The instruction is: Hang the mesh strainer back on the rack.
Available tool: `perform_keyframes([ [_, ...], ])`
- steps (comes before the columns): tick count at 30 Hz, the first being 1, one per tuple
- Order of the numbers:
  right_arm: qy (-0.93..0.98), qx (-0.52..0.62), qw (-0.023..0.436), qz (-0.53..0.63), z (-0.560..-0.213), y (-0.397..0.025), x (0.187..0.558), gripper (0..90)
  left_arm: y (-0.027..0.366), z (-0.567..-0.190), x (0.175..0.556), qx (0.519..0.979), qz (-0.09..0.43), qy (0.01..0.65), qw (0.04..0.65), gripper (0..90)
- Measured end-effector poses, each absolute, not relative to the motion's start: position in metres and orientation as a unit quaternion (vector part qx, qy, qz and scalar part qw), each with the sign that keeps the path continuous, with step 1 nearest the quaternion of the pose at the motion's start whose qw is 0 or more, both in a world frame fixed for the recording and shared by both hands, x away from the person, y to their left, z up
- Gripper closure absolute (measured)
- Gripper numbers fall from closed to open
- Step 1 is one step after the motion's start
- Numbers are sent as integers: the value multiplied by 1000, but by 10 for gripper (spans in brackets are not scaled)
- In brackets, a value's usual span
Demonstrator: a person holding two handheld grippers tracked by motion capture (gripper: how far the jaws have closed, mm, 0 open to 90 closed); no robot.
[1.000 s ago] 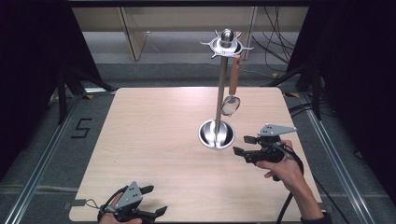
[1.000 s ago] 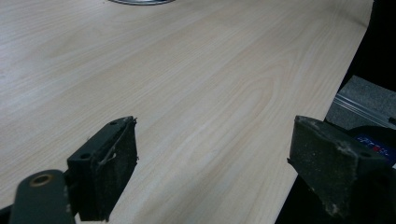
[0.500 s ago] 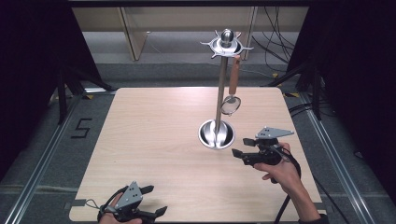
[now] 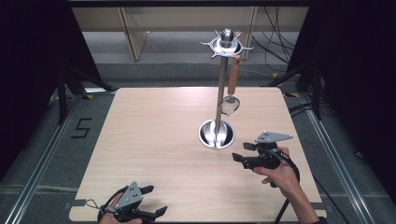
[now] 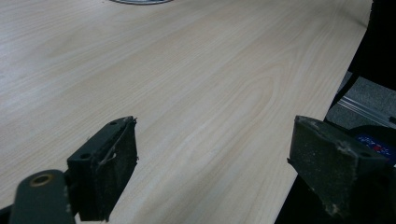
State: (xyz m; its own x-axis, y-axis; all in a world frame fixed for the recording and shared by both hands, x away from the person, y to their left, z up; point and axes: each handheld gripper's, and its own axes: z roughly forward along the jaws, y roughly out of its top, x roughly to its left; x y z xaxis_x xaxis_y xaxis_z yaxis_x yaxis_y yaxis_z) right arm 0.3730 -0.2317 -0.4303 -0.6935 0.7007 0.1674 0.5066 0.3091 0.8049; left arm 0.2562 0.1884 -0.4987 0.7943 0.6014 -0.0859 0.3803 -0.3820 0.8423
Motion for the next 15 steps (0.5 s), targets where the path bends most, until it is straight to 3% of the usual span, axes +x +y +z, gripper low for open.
perform_keyframes([
  [15,806,374,94,450,-445,-226,365,330,186,-499,255,814,111,305,482,147],
])
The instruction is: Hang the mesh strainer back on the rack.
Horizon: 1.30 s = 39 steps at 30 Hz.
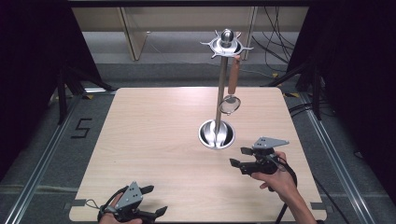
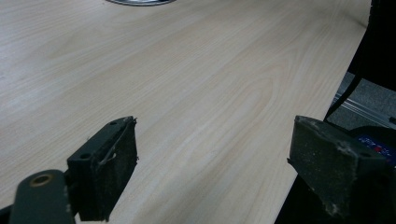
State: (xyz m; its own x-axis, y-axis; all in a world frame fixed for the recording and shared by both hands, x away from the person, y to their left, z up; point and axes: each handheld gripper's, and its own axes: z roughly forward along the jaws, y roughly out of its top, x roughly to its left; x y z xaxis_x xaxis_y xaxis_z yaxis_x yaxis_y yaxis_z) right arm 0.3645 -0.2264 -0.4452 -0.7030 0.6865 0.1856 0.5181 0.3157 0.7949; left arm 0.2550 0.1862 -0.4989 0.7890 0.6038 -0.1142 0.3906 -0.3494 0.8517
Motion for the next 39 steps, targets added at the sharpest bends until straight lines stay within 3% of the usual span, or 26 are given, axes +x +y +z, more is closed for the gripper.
perform_keyframes([
  [6,808,367,110,448,-451,-228,362,331,186,-500,254,809,109,316,483,147],
  [8,804,384,92,444,-452,-227,358,332,189,-498,257,826,123,292,467,147],
  [10,803,384,94,445,-454,-228,357,332,186,-499,254,813,111,313,478,147],
  [15,804,385,96,443,-460,-231,353,332,189,-498,258,827,122,290,466,147],
  [22,805,390,97,435,-469,-233,348,332,185,-499,254,810,109,316,483,147],
  [24,801,398,80,439,-470,-231,345,331,186,-500,254,810,111,313,483,147],
  [33,806,388,88,438,-476,-236,340,324,189,-498,257,825,121,293,468,147],
  [39,787,415,84,450,-476,-239,335,282,187,-499,255,816,111,312,473,147],
])
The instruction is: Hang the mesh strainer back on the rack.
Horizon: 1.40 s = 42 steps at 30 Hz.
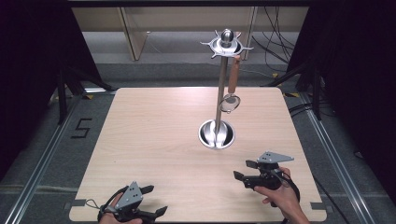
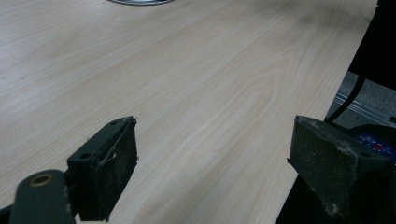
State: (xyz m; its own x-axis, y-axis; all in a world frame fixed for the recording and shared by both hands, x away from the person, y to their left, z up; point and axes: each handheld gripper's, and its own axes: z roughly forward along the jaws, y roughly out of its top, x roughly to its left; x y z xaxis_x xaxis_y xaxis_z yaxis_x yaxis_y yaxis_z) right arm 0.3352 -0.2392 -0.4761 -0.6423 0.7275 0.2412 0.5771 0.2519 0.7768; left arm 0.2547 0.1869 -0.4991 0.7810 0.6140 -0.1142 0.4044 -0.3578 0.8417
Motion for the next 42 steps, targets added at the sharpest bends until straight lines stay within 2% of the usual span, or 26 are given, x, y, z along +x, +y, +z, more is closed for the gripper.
perform_keyframes([
  [4,788,415,83,448,-477,-242,331,279,189,-498,257,826,122,292,467,147],
  [7,793,405,91,446,-480,-244,331,278,186,-499,255,815,113,312,476,147],
  [13,799,398,95,439,-483,-246,326,276,186,-500,255,816,114,304,479,147],
  [14,795,416,81,435,-482,-244,323,276,186,-500,256,815,113,305,479,147],
  [15,803,398,92,434,-482,-246,323,276,187,-499,256,821,116,299,472,147],
  [22,799,406,78,436,-484,-246,316,273,187,-500,256,819,115,301,474,147],
  [25,807,395,86,431,-486,-247,314,272,187,-500,257,817,115,300,478,147],
  [28,805,407,74,425,-485,-245,309,272,187,-500,257,819,117,301,474,147],
  [30,812,389,87,425,-487,-247,309,271,187,-500,256,819,116,301,475,147],
  [39,817,379,84,427,-488,-246,302,269,187,-500,257,819,116,301,474,147],
  [41,818,376,100,423,-488,-247,301,269,187,-500,256,820,116,301,474,147],
  [42,819,378,89,423,-488,-246,301,269,187,-500,256,819,116,301,474,147],
])
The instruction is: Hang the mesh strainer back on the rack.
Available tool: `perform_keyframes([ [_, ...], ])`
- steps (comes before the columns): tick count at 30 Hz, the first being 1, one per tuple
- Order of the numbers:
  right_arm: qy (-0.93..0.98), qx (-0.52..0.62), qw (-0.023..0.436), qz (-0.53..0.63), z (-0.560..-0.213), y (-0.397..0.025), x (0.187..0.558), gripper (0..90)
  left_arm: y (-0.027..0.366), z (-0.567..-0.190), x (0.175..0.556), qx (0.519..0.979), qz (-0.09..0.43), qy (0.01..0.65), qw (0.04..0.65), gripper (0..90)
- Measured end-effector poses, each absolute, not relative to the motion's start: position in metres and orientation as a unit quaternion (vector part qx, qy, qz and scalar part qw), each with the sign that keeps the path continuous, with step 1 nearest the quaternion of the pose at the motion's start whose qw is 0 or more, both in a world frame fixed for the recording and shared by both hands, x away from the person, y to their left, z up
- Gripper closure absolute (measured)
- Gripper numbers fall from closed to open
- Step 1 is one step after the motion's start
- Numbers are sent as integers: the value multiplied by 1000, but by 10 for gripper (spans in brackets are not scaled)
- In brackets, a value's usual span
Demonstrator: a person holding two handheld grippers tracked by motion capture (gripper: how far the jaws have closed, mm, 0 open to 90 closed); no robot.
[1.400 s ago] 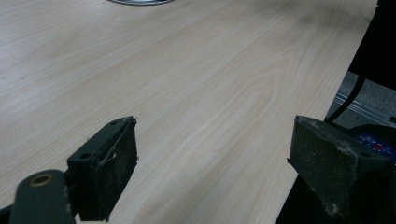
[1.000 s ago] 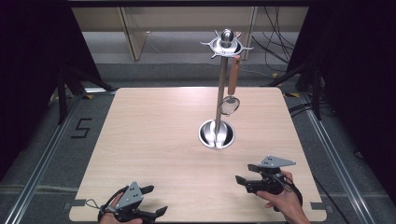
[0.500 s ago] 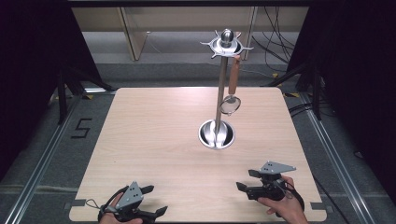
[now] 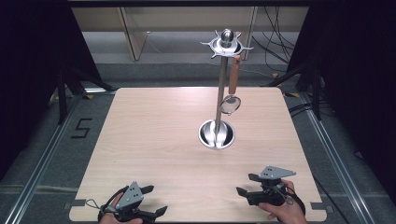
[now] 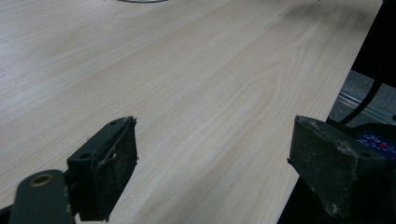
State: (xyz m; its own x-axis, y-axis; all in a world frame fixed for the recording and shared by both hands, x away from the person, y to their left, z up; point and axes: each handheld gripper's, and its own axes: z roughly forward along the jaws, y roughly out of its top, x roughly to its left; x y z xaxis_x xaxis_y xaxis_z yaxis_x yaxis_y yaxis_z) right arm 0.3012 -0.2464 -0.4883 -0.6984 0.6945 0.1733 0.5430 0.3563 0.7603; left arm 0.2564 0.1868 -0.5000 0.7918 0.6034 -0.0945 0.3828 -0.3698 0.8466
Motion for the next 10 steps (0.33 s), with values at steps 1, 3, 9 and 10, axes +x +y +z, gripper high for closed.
perform_keyframes([
  [1,819,377,86,423,-489,-246,301,270,187,-500,256,819,117,301,474,147],
  [3,819,377,89,423,-490,-246,302,270,187,-500,256,820,117,300,473,147],
  [9,821,378,80,421,-489,-247,302,272,187,-499,256,823,117,299,469,147],
  [10,819,379,83,422,-489,-247,302,272,187,-499,256,823,117,298,469,147],
])
